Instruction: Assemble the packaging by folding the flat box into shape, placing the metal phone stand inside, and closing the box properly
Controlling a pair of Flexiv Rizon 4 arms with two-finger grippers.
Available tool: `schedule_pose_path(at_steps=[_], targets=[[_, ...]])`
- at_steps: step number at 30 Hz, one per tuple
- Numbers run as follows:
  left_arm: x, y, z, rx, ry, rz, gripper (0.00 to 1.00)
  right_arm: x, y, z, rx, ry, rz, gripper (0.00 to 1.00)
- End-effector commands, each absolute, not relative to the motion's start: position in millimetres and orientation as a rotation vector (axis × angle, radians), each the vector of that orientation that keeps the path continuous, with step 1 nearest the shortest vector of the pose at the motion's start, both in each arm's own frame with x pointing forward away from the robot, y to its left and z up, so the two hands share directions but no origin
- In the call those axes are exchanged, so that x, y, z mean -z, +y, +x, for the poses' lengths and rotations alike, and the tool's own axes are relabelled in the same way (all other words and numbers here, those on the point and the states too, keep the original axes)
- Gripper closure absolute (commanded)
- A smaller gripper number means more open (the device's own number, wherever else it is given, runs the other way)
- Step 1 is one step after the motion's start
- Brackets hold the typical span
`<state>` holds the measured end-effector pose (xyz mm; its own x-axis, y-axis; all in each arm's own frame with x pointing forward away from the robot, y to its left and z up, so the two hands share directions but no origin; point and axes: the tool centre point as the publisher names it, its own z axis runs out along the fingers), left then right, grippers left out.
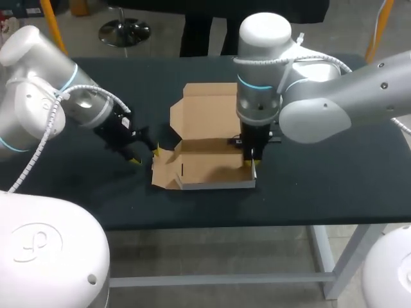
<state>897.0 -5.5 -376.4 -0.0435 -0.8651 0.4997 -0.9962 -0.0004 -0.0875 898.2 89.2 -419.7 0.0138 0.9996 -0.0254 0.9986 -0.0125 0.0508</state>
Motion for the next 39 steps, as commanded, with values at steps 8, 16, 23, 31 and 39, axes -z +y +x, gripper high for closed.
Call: schedule_pose_path(at_steps=[8,16,23,31,39], targets=[[390.8,-22.8,892.1,-0.64,-1.948,1.883,0.4,419.1,89.5,898.6,-0.023,2.17,2.198,1.0],[396.7,-32.7,888.8,-0.643,-1.923,1.876,0.64,419.1,89.5,898.6,-0.023,2.17,2.198,1.0],[388.1,-42.2,882.7,-0.657,-1.938,1.955,1.0,419.1,89.5,898.6,-0.023,2.17,2.198,1.0],[373.4,-66.4,881.7,-0.574,-1.994,2.178,1.0,419.1,89.5,898.6,-0.023,2.17,2.198,1.0],[366.3,-88.3,886.2,-0.496,-2.04,2.336,1.0,419.1,89.5,898.6,-0.023,2.17,2.198,1.0]])
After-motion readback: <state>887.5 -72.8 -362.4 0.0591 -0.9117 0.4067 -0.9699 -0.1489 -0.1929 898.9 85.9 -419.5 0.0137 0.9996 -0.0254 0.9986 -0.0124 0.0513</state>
